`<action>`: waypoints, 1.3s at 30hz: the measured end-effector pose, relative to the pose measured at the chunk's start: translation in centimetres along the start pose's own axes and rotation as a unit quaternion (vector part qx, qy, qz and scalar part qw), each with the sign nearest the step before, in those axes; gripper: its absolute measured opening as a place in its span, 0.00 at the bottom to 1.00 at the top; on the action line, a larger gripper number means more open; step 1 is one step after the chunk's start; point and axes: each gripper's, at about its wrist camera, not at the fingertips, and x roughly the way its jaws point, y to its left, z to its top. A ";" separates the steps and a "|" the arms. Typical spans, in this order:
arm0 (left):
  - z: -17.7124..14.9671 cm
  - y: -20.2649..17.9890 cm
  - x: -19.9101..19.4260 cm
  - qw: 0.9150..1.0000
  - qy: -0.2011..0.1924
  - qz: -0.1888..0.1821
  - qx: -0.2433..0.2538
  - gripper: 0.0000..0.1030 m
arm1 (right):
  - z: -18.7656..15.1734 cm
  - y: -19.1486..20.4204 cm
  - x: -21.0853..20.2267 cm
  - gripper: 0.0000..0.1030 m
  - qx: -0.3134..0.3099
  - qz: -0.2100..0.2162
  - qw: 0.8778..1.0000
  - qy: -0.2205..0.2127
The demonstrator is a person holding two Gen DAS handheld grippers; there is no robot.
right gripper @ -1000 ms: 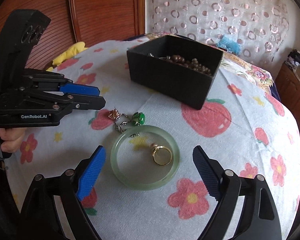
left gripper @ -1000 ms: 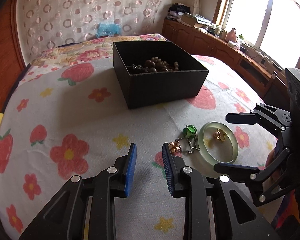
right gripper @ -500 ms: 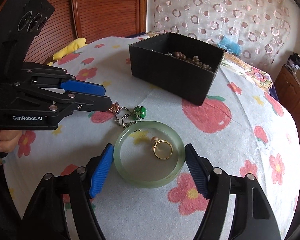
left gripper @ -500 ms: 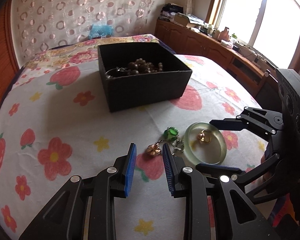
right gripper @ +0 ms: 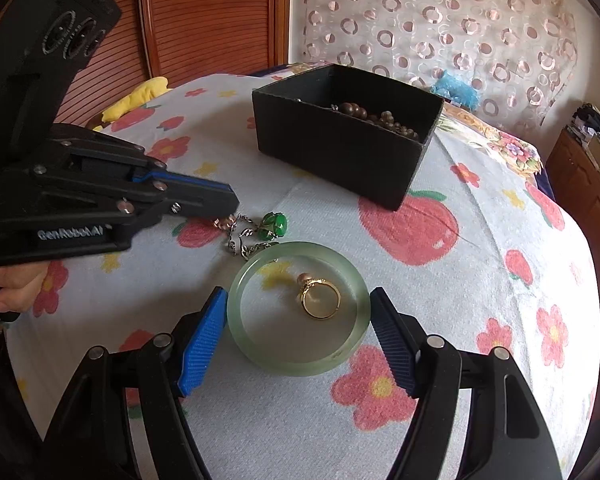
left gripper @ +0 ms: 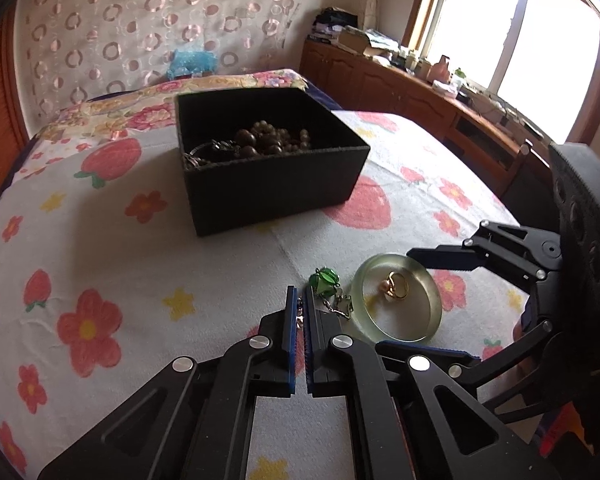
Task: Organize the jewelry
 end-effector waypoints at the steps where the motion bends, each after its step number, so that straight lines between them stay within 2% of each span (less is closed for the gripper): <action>1: 0.1 0.1 -0.3 1.000 -0.005 0.001 -0.002 0.02 | 0.0 0.0 0.0 0.72 0.000 0.000 1.000 0.000; 9: 0.8 0.4 -2.7 0.999 -0.035 0.003 -0.008 0.02 | 0.0 -0.2 -0.5 0.72 -0.004 -0.008 1.000 -0.009; 16: 1.2 0.5 -3.4 0.999 -0.046 0.009 -0.009 0.02 | 0.6 -0.7 -1.7 0.72 0.001 -0.006 1.000 -0.026; 30: 3.1 1.1 -3.7 0.997 -0.066 0.027 -0.002 0.02 | 6.3 -4.2 -3.0 0.72 0.018 -0.027 0.997 -0.077; 39: 6.5 2.1 -3.2 0.996 -0.085 0.035 -0.006 0.02 | 9.0 -6.1 -2.3 0.72 0.032 -0.038 0.995 -0.087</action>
